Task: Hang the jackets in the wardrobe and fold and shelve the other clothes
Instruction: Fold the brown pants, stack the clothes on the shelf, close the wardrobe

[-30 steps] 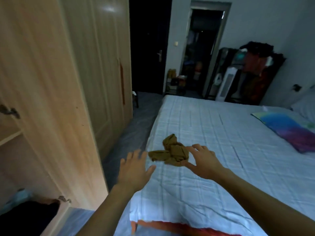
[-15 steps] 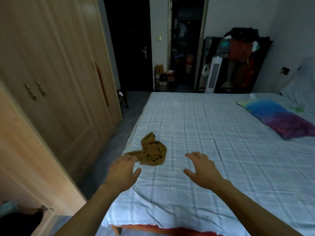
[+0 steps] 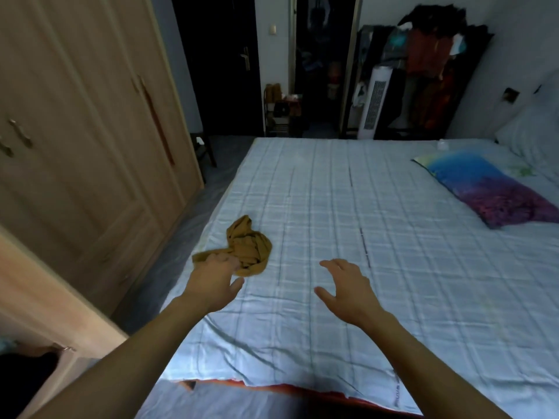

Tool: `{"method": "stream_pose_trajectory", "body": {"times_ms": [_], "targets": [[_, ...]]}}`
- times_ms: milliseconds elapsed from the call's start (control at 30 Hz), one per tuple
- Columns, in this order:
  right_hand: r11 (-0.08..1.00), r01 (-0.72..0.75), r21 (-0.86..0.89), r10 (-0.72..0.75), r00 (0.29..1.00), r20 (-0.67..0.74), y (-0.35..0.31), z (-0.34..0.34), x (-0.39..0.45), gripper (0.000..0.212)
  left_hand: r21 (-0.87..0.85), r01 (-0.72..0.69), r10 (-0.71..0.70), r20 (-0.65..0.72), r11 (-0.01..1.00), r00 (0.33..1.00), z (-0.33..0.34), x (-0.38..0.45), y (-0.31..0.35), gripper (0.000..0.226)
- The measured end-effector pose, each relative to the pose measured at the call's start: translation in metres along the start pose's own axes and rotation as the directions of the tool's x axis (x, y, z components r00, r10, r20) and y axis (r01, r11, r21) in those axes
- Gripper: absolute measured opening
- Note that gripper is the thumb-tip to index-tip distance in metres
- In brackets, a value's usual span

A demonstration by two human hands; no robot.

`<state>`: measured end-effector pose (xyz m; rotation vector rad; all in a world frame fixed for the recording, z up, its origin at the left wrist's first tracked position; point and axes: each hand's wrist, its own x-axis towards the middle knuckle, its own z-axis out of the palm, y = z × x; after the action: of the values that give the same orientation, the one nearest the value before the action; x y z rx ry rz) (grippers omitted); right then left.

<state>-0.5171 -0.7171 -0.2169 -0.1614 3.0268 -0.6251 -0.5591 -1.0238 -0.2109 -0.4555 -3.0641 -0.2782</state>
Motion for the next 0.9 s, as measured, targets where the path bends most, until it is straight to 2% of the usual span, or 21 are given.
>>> {"method": "stream_pose_trajectory", "body": {"times_ms": [133,267,367,433,600,733,900], "targets": [[1.000,-0.006,-0.015,0.006,1.000,0.026,0.006,0.006,0.023,0.065,-0.007,-0.014,0.014,0.027,1.000,1.000,0.016,0.025,-0.013,0.032],[0.999,-0.020,-0.039,0.021,0.999,0.030,0.006,0.013,0.064,0.065,-0.009,-0.022,0.023,0.113,1.000,0.993,0.035,0.057,-0.043,0.036],[0.997,-0.041,-0.060,0.043,0.999,0.023,0.000,0.023,0.108,0.065,0.011,-0.050,0.048,0.166,0.999,0.985,0.044,0.098,-0.075,0.053],[0.996,-0.049,-0.081,0.051,0.998,0.033,-0.007,0.036,0.141,0.065,0.026,-0.059,0.053,0.190,0.998,0.980,0.052,0.130,-0.100,0.055],[0.990,-0.128,-0.065,0.136,0.981,0.136,-0.030,0.086,0.220,0.064,-0.032,-0.040,0.046,0.237,0.999,0.970,0.081,0.189,-0.161,0.027],[0.989,-0.140,-0.056,0.149,0.962,0.227,-0.039,0.123,0.266,0.062,-0.150,-0.035,0.079,0.297,0.988,0.952,0.130,0.223,-0.207,0.027],[0.986,-0.163,-0.033,0.166,0.947,0.274,-0.038,0.166,0.318,0.056,-0.296,0.030,0.059,0.290,0.955,0.955,0.180,0.252,-0.234,0.023]]}}
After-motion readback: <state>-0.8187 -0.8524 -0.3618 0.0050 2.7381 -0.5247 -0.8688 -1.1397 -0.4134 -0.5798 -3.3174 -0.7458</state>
